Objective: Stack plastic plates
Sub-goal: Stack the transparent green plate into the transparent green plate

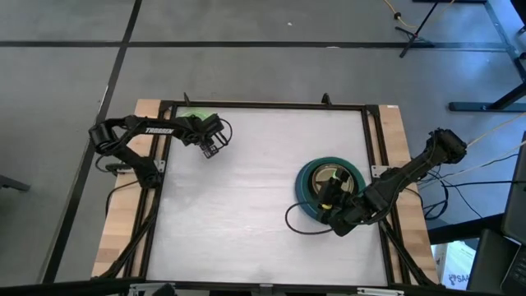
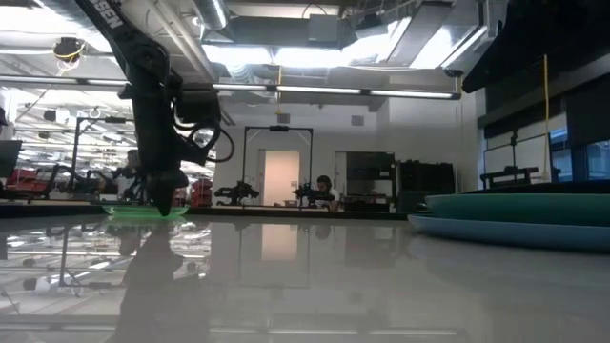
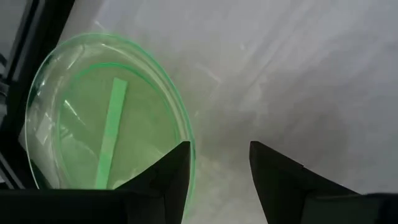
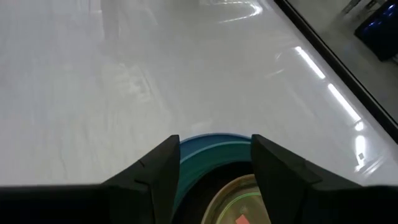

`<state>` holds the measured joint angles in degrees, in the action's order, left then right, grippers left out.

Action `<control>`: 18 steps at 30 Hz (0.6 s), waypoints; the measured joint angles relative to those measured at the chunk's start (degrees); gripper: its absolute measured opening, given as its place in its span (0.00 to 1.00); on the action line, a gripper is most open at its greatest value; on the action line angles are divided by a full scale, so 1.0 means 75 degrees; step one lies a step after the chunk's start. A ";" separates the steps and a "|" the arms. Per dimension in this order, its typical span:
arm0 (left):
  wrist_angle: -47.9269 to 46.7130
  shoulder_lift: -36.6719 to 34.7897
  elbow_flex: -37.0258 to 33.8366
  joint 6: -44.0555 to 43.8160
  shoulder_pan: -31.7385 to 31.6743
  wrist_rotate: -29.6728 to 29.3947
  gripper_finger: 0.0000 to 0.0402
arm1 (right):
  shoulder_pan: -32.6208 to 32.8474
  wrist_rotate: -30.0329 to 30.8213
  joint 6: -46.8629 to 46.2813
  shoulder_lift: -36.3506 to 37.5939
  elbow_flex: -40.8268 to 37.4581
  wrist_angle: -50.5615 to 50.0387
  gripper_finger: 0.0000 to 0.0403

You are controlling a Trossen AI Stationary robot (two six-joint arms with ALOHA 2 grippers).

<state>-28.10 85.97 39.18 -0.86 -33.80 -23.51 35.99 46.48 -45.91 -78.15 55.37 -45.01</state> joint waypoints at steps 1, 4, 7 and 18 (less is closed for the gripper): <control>0.0044 0.0023 0.0000 0.0000 -0.0028 -0.0019 0.40 | 0.0000 0.0003 0.0000 0.0000 0.0000 0.0000 0.47; 0.0146 0.0029 0.0000 0.0000 -0.0059 -0.0084 0.40 | 0.0000 0.0003 0.0000 0.0000 0.0000 0.0000 0.47; 0.0138 0.0029 0.0000 0.0000 -0.0059 -0.0341 0.40 | 0.0000 0.0003 0.0000 0.0000 0.0000 0.0006 0.47; 0.0177 0.0179 0.0005 0.0212 -0.1080 -0.0056 0.38 | 0.0000 0.0068 -0.0007 0.0000 0.0000 0.0023 0.47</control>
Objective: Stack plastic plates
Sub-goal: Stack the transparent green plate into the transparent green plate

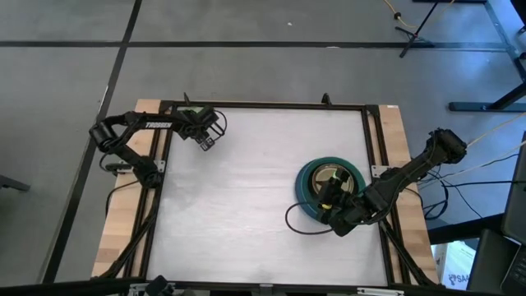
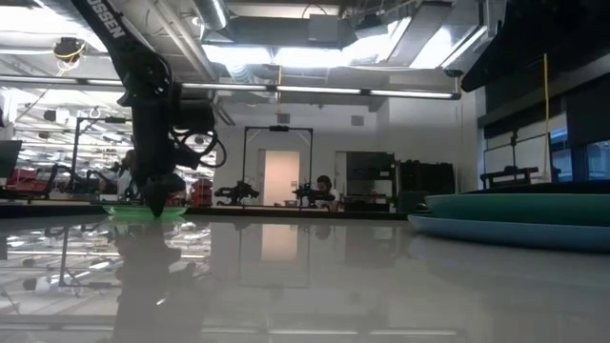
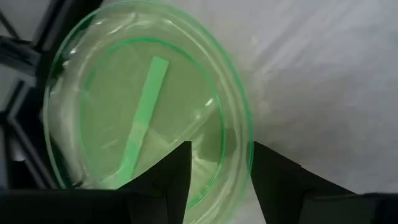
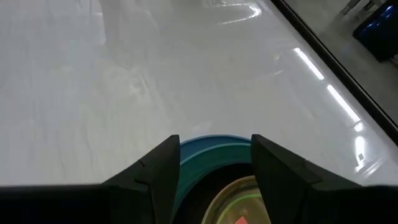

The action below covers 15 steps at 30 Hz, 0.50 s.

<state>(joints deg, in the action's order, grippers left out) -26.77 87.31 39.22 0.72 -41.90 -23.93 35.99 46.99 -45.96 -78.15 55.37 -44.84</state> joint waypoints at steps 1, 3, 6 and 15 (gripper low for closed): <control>0.0019 0.0045 0.0010 0.0079 -0.0067 0.0143 0.37 | 0.0000 -0.0007 -0.0009 0.0000 0.0000 0.0000 0.47; 0.0027 0.0147 0.0030 0.0184 -0.0101 0.0247 0.31 | 0.0000 -0.0014 -0.0013 0.0000 0.0000 0.0003 0.47; 0.0036 0.0193 0.0027 0.0189 -0.0103 0.0332 0.20 | 0.0000 -0.0021 -0.0016 0.0000 0.0000 0.0003 0.47; 0.0112 0.0208 -0.0002 0.0359 0.0578 0.0032 0.02 | -0.0019 0.0038 0.0197 0.0000 0.0000 0.0007 0.47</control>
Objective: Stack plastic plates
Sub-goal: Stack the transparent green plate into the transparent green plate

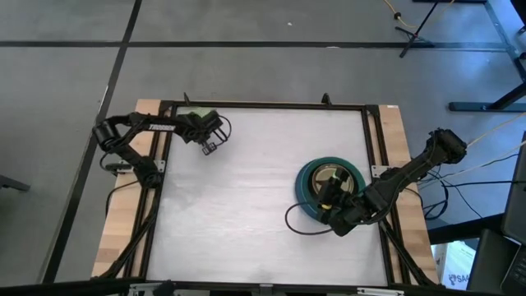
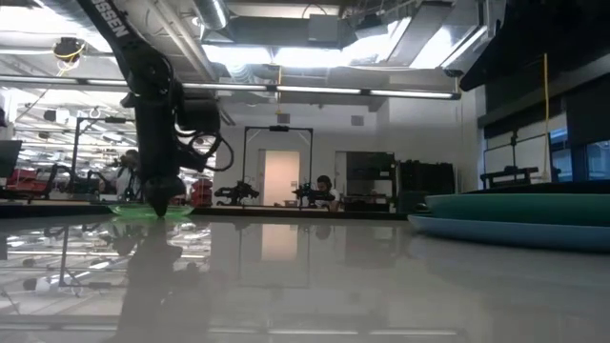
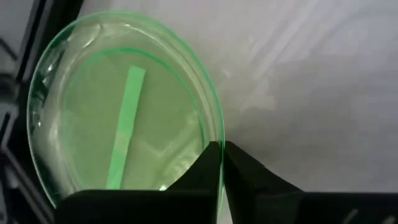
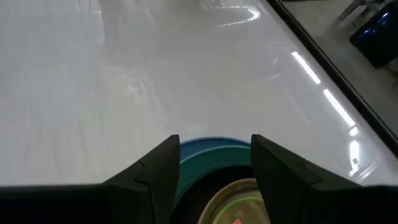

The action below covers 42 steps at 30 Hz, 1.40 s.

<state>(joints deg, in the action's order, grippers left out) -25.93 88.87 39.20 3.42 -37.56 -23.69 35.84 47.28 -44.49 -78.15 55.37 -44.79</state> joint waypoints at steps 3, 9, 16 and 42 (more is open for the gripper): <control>0.0000 -0.0109 -0.0006 0.0018 0.0507 -0.0028 0.01 | -0.0110 -0.0036 0.0117 0.0000 0.0000 0.0087 0.47; -0.0006 -0.0446 -0.0006 0.0140 0.1982 -0.0021 0.01 | -0.0394 -0.0313 0.0214 0.0000 0.0000 0.0368 0.47; 0.0259 -0.0500 -0.0006 0.0804 0.3994 0.0936 0.01 | -0.0790 -0.0693 0.1749 -0.0258 0.0000 0.1070 0.47; 0.2492 -0.0488 0.0006 0.2034 0.7401 0.1480 0.01 | -0.2589 -0.4595 0.8174 -0.4080 0.0577 0.7808 0.47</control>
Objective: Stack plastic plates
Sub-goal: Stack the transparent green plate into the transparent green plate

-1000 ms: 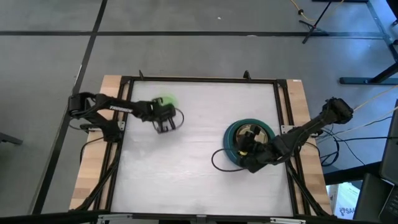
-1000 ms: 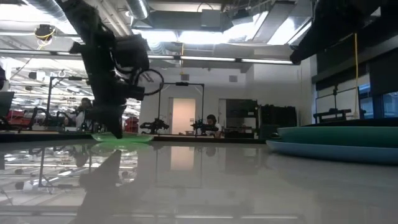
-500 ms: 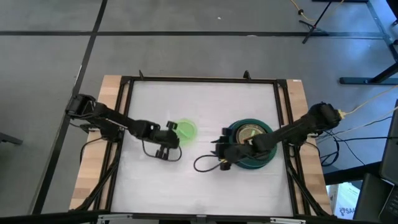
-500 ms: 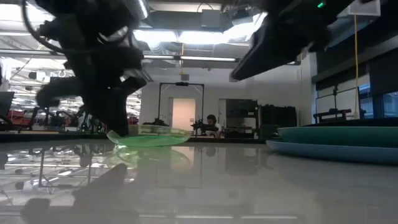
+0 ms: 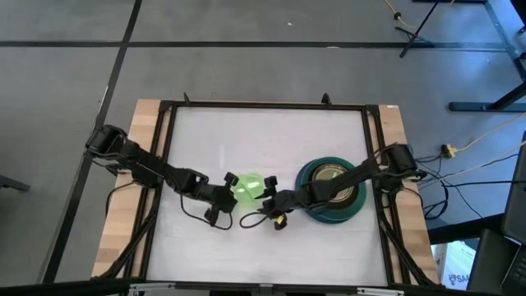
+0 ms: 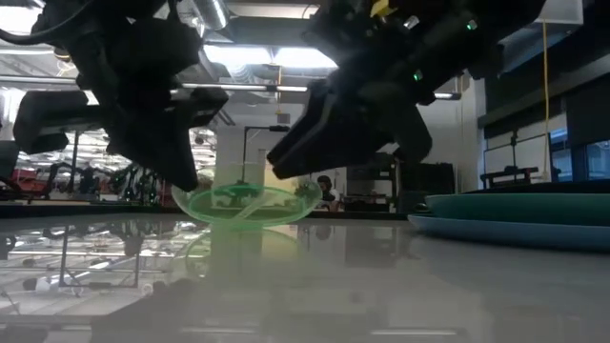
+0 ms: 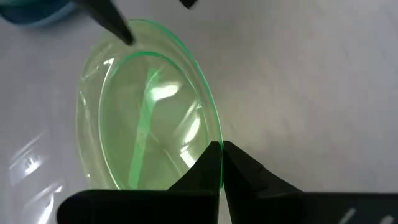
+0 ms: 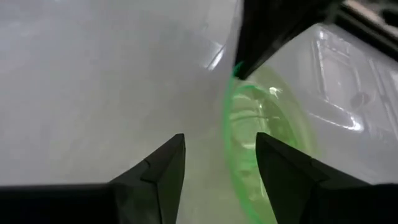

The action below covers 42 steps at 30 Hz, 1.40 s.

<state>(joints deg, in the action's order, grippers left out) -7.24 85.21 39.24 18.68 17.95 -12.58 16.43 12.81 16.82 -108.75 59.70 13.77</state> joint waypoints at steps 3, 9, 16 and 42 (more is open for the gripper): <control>0.0150 0.0000 0.0000 -0.0005 0.0054 -0.0031 0.01 | 0.0006 -0.0066 0.0009 -0.0199 0.0139 -0.0022 0.43; 0.0300 0.0000 0.0000 -0.0010 0.0063 -0.0340 0.01 | 0.0000 0.0013 0.0060 -0.0236 0.0140 -0.0042 0.22; 0.0346 0.0000 0.0000 -0.0438 0.0045 -0.0417 0.05 | 0.0006 0.0405 0.0408 -0.0223 0.0140 -0.0046 0.03; -0.1527 -0.1738 0.0397 -0.1751 0.0744 -0.0798 0.29 | 0.1841 0.2582 -0.5188 0.3071 0.0739 -0.8056 0.00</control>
<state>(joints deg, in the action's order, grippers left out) -18.70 72.17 42.22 5.54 23.53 -18.57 30.23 32.17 -22.09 -85.72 65.24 -46.64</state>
